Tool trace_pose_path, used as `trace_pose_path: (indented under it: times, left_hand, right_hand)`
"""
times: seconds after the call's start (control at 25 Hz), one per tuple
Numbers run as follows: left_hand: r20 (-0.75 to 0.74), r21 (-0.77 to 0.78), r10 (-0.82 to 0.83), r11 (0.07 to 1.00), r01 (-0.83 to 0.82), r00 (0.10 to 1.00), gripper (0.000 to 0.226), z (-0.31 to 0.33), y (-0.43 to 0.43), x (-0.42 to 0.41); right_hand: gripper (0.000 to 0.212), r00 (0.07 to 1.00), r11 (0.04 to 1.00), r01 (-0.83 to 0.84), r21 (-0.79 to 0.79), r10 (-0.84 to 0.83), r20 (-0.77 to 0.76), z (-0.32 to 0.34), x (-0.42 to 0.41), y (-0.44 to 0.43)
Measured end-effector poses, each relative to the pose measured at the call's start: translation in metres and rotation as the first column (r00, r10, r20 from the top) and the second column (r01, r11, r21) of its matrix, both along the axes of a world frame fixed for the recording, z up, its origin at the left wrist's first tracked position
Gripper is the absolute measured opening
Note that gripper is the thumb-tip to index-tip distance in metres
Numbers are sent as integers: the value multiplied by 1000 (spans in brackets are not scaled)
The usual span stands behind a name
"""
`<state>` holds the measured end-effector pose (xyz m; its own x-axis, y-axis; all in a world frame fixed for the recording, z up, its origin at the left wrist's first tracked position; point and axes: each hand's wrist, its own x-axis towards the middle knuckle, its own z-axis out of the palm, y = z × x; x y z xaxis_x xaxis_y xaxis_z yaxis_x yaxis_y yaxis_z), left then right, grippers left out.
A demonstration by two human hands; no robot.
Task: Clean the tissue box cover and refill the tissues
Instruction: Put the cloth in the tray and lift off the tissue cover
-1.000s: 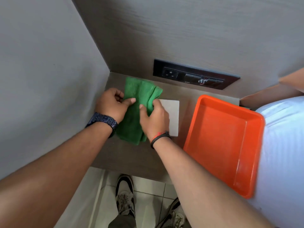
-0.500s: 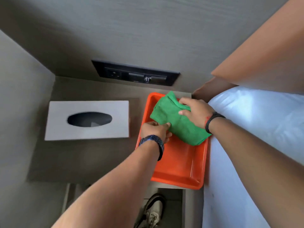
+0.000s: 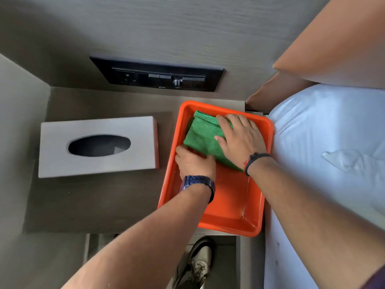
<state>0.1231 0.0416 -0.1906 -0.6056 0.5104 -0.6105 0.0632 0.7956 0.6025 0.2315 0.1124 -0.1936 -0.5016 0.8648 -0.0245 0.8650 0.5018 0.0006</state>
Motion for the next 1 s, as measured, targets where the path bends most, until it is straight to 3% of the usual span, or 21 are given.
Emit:
trace_pose_path:
  times: [0.08,0.12,0.16,0.24,0.28,0.32,0.4,0.52,0.64,0.72,0.84,0.92,1.0]
  left_hand:
    - [-243,202,-264,927,315,933,54,11,-5,-5]
    - [-394,174,-418,841,513,819,60,13,-5,-14]
    - [-526,49,-550,742,668,649,67,12,-3,-24]
    - [-630,-179,-695,565,805,348,69,7,-1,-45]
    - [-642,-192,-713,506,841,282,64,6,0,-52]
    - [-654,-143,-704,475,868,278,57,7,-1,-59]
    - [-660,46,-628,514,857,412,45,13,-4,-81]
    - [-630,244,-369,742,625,684,29,28,-11,-141]
    - [-537,220,-102,941,256,838,34,37,-25,-221]
    - [-499,103,-5,993,65,866,49,36,-41,-271]
    - [-333,-107,14,993,-53,943,71,30,-64,-316]
    - [-177,-121,8,992,-30,984,54,22,-69,-321]
    - [-140,-83,-24,996,12,990,35,15,-70,-323]
  right_hand:
    - [53,1000,1000,-13,27,13,-1,0,3,-13]
    - [53,1000,999,-5,-32,6,18,-3,3,-18]
    - [54,998,992,13,-125,-6,60,-6,3,-23]
    - [56,988,951,88,-296,-46,147,-15,4,-31]
    - [57,983,936,127,-329,-75,167,-17,4,-34]
    - [57,981,934,155,-323,-106,165,-16,2,-36]
    - [51,985,964,167,-205,-155,72,-5,-10,-38]
    - [32,952,983,161,-89,-179,-248,20,-50,-42]
    - [24,812,921,226,-317,-358,-462,38,-105,-47]
    - [35,748,809,293,-509,-526,-405,39,-140,-54]
    - [52,748,669,341,-660,-618,-240,33,-179,-62]
    - [55,733,615,382,-689,-657,-180,26,-194,-61]
    - [54,693,573,438,-693,-706,-147,21,-201,-58]
